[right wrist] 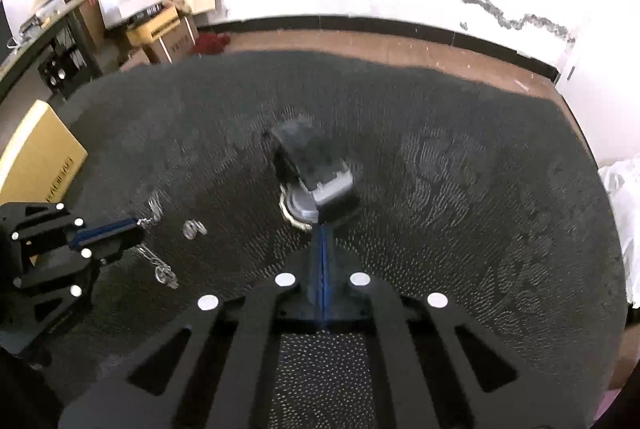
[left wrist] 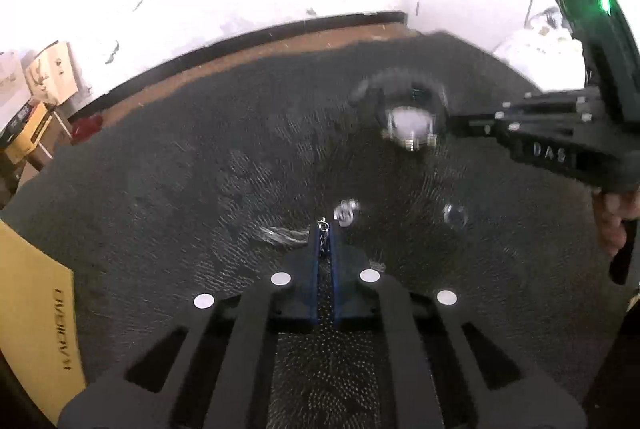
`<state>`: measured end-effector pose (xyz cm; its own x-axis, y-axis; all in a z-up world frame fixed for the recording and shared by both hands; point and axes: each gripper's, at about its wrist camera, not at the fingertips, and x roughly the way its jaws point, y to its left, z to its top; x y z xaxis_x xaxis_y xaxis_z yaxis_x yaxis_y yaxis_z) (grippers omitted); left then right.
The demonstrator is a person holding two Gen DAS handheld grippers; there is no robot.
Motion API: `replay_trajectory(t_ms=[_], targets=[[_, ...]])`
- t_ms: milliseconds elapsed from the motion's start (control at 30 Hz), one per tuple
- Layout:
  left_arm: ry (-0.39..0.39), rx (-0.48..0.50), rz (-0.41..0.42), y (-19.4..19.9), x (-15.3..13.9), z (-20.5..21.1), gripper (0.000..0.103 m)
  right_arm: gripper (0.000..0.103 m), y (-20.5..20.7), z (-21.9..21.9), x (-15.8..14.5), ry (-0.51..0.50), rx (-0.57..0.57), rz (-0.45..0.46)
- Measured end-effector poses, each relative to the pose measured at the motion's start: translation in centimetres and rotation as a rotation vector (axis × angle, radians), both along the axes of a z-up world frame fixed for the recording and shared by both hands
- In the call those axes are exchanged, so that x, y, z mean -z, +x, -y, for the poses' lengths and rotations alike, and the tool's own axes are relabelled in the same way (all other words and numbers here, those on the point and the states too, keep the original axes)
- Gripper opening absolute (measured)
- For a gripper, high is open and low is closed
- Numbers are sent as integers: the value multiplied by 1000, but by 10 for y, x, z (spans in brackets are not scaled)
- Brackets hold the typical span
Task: Organize jewelry
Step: 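Lift the chain with the left tool while the right tool grasps and lifts the black watch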
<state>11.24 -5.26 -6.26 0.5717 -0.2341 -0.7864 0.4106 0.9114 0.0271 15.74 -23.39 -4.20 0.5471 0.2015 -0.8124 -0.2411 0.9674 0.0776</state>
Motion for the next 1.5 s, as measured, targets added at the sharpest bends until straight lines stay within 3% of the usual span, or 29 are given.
replay_trajectory(t_ms=[233,367,433,467,500,533,567,800,967,1033,1067,1300,1500], targets=[[-38,-68,42,-6,-41,-15,4,1,-4,5,-16,21,-11,11],[-39,-77,15,-4,-29,-20,4,1,-4,16,-1,24,48,15],[-36,-74,-5,-1,-16,-21,4,4,0,25,11,13,64,-36],[-33,-77,-13,0,-8,-20,4,21,-1,27,14,10,71,-35],[-34,-72,-19,0,-3,-19,4,67,-2,30,16,29,71,-22],[-31,-68,-26,0,3,-18,4,89,-3,34,16,61,69,3],[-26,-65,-40,1,9,-17,4,97,-4,35,16,64,73,19],[-1,-80,-66,7,39,-19,4,97,16,12,37,-38,18,8],[-5,-78,-45,6,38,-21,4,96,33,-3,53,-81,-3,9],[1,-77,-34,3,39,-20,4,75,32,-9,47,-66,-29,33],[-2,-81,-33,3,38,-20,4,49,32,-13,45,-75,-26,34],[-2,-125,-53,5,33,-27,4,49,33,-13,39,-41,20,-5],[9,-195,-22,3,10,-37,4,49,16,-27,9,-62,23,40]])
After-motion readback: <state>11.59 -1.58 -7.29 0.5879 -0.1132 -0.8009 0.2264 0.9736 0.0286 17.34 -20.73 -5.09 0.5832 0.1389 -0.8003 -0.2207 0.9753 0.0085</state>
